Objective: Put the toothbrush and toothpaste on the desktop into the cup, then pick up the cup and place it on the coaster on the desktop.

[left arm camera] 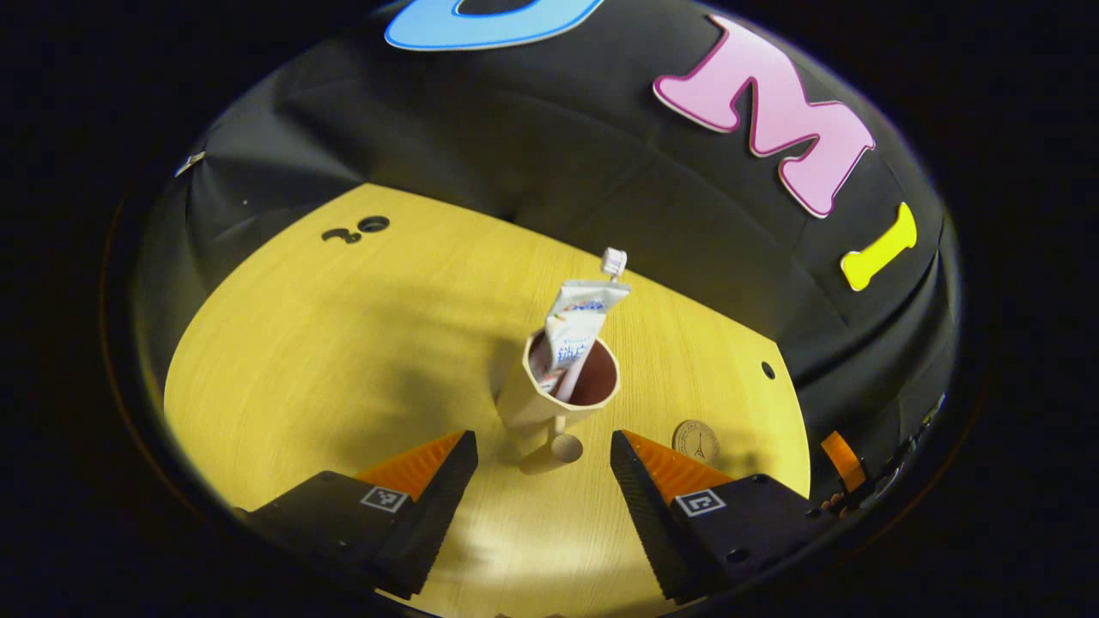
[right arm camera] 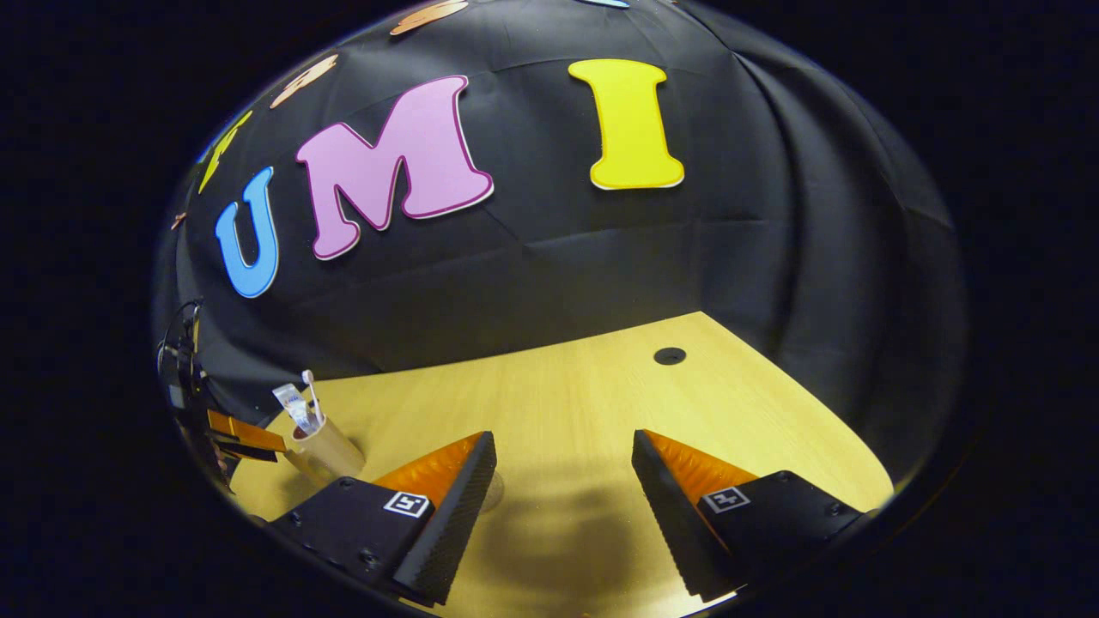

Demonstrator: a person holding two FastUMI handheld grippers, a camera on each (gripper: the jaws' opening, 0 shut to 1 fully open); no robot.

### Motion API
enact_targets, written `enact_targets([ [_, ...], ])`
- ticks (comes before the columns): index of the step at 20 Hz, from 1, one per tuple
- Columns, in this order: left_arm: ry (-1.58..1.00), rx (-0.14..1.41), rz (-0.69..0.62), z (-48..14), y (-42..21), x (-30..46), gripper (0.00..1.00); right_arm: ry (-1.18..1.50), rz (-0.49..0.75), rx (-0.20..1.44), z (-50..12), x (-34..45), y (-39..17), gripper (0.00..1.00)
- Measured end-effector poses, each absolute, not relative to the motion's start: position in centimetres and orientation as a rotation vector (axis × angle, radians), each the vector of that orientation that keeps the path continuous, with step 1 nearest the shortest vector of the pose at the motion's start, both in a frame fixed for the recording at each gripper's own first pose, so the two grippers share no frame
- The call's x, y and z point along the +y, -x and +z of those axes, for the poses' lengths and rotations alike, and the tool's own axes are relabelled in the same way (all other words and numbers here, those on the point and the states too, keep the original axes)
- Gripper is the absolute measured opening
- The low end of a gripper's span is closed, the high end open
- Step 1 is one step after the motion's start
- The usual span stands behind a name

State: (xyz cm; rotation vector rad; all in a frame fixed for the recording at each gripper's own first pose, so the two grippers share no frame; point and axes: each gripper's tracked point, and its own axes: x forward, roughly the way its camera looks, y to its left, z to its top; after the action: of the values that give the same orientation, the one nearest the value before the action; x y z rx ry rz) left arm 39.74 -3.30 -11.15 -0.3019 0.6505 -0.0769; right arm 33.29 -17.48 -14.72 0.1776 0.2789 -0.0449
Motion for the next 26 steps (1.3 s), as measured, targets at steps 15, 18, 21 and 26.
enact_targets([
  [15, -0.009, 1.075, -0.034, -18.4, -43.8, -3.4, 0.91, -0.265, -0.201, 0.372, -19.4, -25.2, -27.9, 0.98],
  [18, -0.087, 1.111, -0.014, -18.5, -44.6, -2.5, 0.8, -0.275, -0.225, 0.389, -20.1, -26.6, -27.1, 0.98],
  [21, -0.115, 1.135, -0.027, -18.5, -44.6, -3.0, 0.71, -0.285, -0.245, 0.405, -20.8, -27.6, -26.6, 0.98],
  [26, -0.155, 1.149, -0.016, -18.8, -44.7, -3.4, 0.41, -0.312, -0.244, 0.419, -21.3, -27.3, -26.4, 0.98],
])
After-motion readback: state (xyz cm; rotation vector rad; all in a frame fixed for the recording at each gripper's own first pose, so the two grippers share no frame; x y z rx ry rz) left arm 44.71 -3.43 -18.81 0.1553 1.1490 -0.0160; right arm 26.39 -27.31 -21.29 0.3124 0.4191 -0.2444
